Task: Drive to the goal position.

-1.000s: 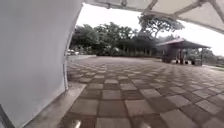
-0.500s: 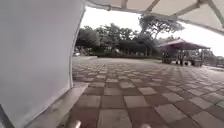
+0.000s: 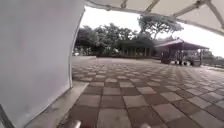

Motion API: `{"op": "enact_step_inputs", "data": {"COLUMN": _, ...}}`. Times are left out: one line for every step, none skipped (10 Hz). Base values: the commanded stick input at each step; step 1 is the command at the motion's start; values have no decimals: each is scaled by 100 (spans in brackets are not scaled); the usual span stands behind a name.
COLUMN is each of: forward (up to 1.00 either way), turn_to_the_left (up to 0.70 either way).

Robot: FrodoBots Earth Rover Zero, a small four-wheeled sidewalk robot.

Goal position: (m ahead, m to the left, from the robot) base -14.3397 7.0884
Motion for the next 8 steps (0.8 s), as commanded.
{"op": "enact_step_inputs", "data": {"forward": 0, "turn_to_the_left": -67}}
{"op": "enact_step_inputs", "data": {"forward": 0, "turn_to_the_left": -68}}
{"op": "enact_step_inputs", "data": {"forward": 0, "turn_to_the_left": -68}}
{"op": "enact_step_inputs", "data": {"forward": 0, "turn_to_the_left": -68}}
{"op": "enact_step_inputs", "data": {"forward": 0, "turn_to_the_left": -67}}
{"op": "enact_step_inputs", "data": {"forward": 0, "turn_to_the_left": -67}}
{"op": "enact_step_inputs", "data": {"forward": 0, "turn_to_the_left": -67}}
{"op": "enact_step_inputs", "data": {"forward": 0, "turn_to_the_left": -68}}
